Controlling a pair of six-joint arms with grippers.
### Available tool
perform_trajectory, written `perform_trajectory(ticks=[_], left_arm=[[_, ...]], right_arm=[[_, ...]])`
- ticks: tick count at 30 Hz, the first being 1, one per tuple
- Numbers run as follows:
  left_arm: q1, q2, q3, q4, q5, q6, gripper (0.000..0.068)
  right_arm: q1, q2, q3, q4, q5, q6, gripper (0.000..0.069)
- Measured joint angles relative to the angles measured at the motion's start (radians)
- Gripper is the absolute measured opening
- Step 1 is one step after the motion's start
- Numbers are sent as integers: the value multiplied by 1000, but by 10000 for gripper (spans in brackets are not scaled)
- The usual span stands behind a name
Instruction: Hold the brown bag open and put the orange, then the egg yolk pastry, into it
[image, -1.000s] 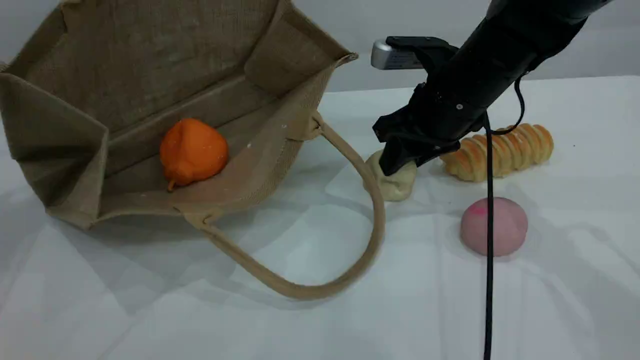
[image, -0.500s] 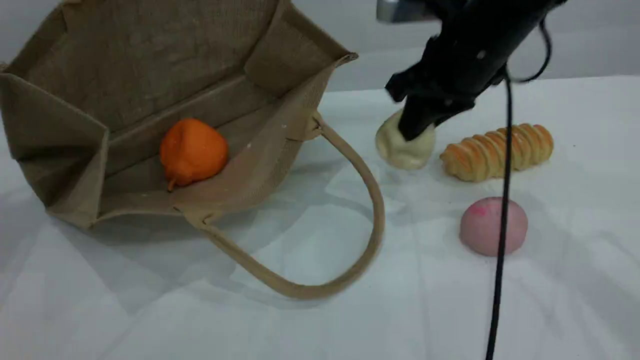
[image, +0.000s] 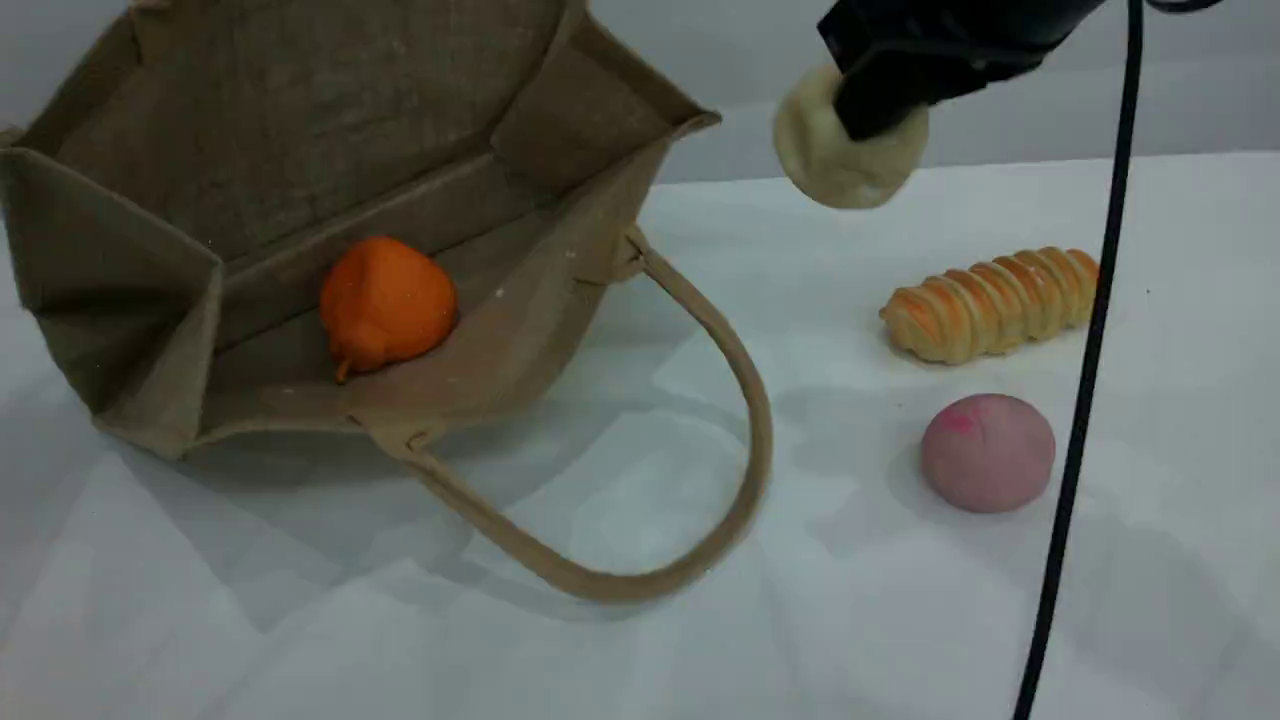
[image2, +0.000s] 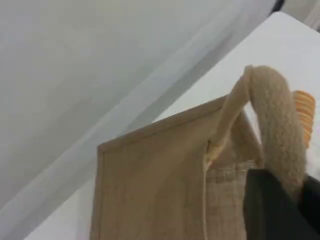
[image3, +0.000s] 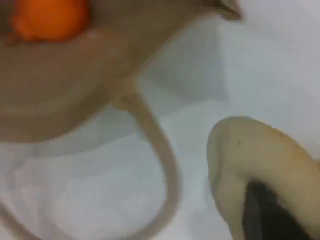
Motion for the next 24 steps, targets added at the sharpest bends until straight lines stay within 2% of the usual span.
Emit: perform_trajectory(ticks=[4, 10, 14, 17, 24], left_arm=[[-58, 0, 0, 24, 0, 11, 90], [-138, 0, 0, 22, 1, 12, 90], [-182, 0, 0, 21, 1, 11, 90], [-199, 0, 0, 17, 2, 4, 90], [-200, 0, 0, -9, 2, -7, 90]], right_arm=[[79, -96, 68, 2, -28, -20, 42], [199, -122, 69, 15, -62, -27, 42], [255, -121, 68, 16, -128, -28, 42], [258, -119, 68, 23, -175, -28, 42], [258, -27, 67, 23, -317, -28, 42]])
